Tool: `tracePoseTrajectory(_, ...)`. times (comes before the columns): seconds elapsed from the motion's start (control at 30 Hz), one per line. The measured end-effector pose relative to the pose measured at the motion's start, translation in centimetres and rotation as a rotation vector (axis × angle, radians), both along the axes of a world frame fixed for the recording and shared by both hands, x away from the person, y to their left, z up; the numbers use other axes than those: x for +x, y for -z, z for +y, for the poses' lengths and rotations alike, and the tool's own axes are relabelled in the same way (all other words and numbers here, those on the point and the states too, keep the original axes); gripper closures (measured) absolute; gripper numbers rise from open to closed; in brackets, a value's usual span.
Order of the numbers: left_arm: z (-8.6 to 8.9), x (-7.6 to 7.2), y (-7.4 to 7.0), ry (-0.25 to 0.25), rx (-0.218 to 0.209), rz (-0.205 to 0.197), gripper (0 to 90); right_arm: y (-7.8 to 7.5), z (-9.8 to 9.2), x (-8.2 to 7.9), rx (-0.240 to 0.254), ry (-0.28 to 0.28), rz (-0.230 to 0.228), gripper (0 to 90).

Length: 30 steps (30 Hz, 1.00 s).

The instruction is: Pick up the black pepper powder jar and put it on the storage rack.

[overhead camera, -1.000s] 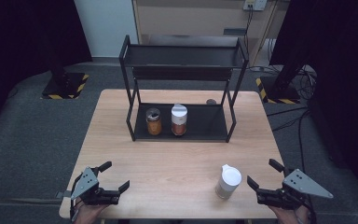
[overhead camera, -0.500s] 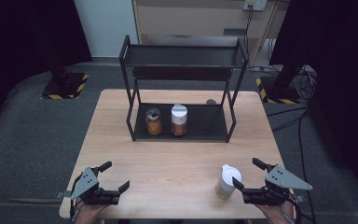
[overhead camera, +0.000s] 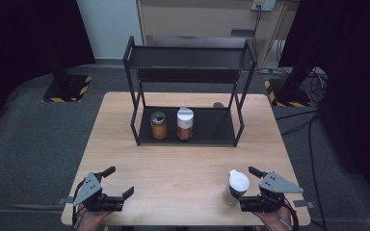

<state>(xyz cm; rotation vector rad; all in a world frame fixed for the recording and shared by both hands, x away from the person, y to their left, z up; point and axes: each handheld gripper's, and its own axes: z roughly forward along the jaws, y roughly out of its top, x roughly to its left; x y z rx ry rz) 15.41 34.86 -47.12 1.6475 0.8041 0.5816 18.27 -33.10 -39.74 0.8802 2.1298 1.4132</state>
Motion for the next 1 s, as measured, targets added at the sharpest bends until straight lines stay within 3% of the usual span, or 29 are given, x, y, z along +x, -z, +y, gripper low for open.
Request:
tracePoseTrajectory(0.6,-0.1,0.0,0.0,0.011,0.011,-0.006,0.0,1.6,0.4,0.8,-0.018,-0.007,0.041,9.9)
tracePoseTrajectory(1.0,-0.1,0.0,0.0,0.011,0.009,-0.006,0.0,2.6,-0.1,1.2,0.017,0.003,0.069,18.7)
